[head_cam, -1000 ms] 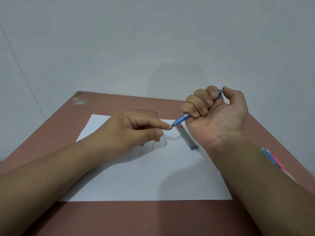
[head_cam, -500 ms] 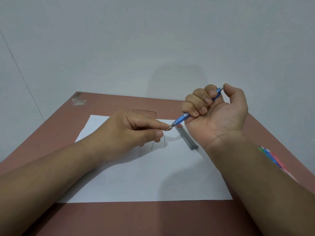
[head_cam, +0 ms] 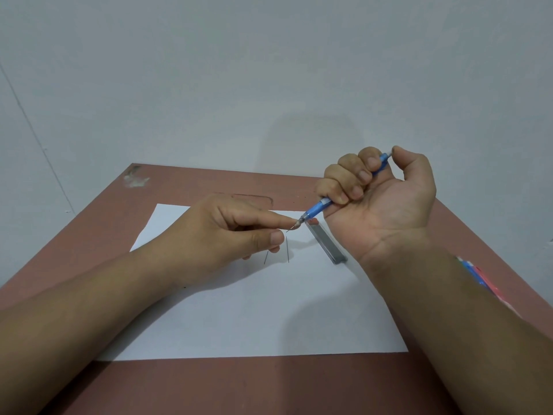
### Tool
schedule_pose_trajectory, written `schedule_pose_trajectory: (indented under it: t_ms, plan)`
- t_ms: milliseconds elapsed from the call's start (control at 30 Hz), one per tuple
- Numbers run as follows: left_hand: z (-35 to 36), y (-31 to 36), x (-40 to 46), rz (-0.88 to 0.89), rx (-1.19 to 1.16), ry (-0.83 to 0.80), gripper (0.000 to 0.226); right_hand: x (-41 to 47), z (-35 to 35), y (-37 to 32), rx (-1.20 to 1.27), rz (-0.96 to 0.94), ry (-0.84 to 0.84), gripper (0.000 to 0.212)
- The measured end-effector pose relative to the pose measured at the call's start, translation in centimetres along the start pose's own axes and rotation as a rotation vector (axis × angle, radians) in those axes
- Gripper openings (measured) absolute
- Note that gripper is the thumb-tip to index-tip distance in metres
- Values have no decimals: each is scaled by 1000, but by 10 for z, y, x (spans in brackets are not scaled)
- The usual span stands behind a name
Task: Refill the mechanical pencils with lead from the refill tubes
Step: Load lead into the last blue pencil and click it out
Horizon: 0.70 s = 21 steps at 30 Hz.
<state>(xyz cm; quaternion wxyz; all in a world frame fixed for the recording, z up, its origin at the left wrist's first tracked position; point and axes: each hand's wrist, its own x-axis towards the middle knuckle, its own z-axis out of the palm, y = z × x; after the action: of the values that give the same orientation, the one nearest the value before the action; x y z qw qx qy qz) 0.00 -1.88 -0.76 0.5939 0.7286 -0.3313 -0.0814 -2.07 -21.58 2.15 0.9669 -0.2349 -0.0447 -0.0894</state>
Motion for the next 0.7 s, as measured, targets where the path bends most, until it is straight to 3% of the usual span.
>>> schedule_pose_trajectory:
  t_ms: [700]
  plan:
    - [-1, -3, 1, 18, 62, -17, 22, 1, 0, -2, -48, 5, -26, 40]
